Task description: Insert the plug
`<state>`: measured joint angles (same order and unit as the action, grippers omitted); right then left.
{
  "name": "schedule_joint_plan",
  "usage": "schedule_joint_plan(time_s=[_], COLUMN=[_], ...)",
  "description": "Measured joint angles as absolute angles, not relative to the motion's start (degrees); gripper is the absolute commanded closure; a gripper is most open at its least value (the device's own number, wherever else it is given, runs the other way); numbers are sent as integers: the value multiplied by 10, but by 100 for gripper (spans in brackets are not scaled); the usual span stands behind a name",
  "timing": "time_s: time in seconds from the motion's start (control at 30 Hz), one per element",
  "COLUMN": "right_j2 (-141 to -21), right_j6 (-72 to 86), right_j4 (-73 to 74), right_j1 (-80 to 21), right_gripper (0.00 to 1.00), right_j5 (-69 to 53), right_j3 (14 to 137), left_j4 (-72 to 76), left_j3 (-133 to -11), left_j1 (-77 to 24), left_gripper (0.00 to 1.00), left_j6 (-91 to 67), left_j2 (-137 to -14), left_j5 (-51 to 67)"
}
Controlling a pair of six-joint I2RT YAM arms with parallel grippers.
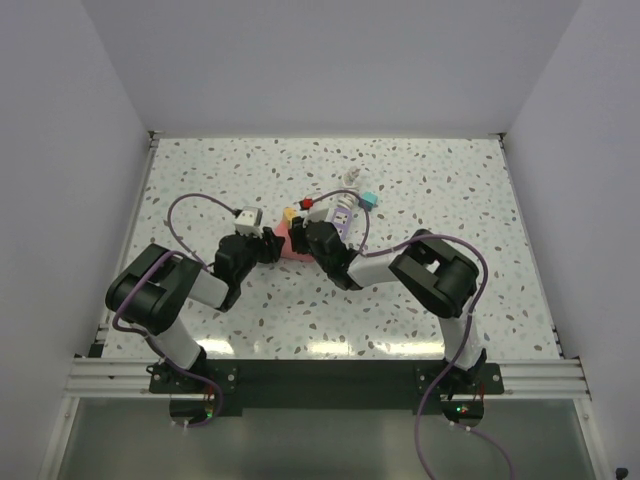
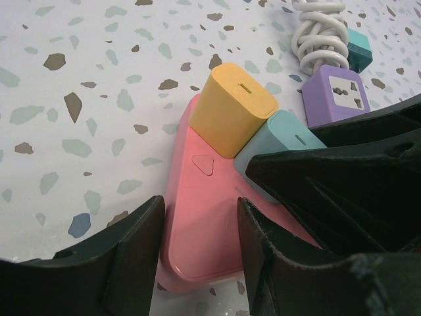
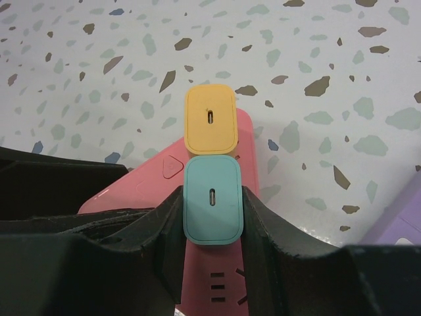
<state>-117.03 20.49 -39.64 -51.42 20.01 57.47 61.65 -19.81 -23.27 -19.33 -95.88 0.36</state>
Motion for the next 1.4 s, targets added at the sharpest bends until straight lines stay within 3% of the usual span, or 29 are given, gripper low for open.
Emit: schedule_joint_plan(time_s=[0.17, 0.4, 0.5, 0.8, 1.4], right_j2=[-1165, -1168, -1170, -1169, -1144], right_j6=[204, 204, 208, 223, 246], right_j4=[-382, -304, -276, -214, -169], right_j1=[-514, -519, -519, -517, -499], right_gripper=[100, 100, 100, 100, 100], right_j5=[200, 200, 200, 205, 216], right_j3=[583, 635, 652, 682, 672], left_j4=[613, 585, 571, 551, 542], left_j3=[-198, -191, -182, -166, -160], left_j1=[-233, -231, -230, -232, -233], left_gripper=[48, 16, 13, 12, 12], left_j6=[-193, -189, -190, -191, -191], left_j2=[-955, -910, -868, -777, -771], left_j5=[3, -3, -7, -18, -28])
